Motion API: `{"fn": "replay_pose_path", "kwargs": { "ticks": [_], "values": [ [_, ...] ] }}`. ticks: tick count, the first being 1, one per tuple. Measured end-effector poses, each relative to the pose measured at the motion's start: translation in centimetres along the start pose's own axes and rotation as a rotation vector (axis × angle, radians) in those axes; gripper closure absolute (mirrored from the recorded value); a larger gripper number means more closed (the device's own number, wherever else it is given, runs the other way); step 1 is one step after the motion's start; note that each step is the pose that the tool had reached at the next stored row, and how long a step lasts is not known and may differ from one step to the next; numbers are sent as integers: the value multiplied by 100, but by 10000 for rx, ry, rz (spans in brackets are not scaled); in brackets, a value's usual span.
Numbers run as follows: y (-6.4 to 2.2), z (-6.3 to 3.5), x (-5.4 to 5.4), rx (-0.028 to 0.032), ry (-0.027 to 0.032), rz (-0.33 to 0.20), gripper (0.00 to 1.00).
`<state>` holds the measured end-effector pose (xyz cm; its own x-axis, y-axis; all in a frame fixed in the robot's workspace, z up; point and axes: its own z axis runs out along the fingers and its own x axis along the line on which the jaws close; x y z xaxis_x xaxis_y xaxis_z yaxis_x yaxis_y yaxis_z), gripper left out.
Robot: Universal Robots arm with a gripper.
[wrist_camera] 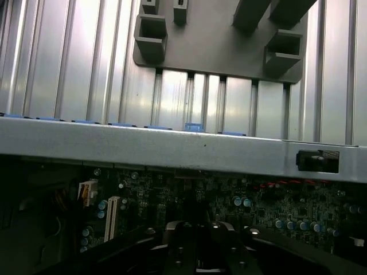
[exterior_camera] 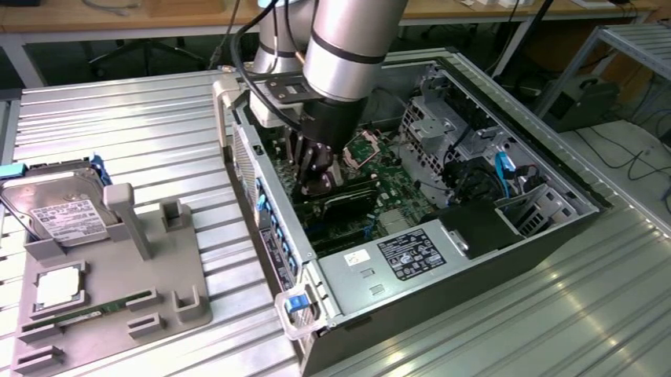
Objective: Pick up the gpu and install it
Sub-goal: 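Press down on the gpu until it lock into place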
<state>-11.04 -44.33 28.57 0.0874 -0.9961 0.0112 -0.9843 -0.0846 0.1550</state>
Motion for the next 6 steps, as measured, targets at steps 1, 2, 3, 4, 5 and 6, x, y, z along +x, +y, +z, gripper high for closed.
{"fn": "replay_pose_path", "kwargs": {
  "ticks": [1,2,3,4,5,6],
  "values": [
    [0,0,0,0,0,0,89],
    [0,0,0,-1,0,1,89],
    [0,0,0,0,-1,0,89],
    [0,0,0,0,-1,0,89],
    [0,0,0,0,-1,1,89],
    [0,0,0,0,-1,0,89]
  ]
}}
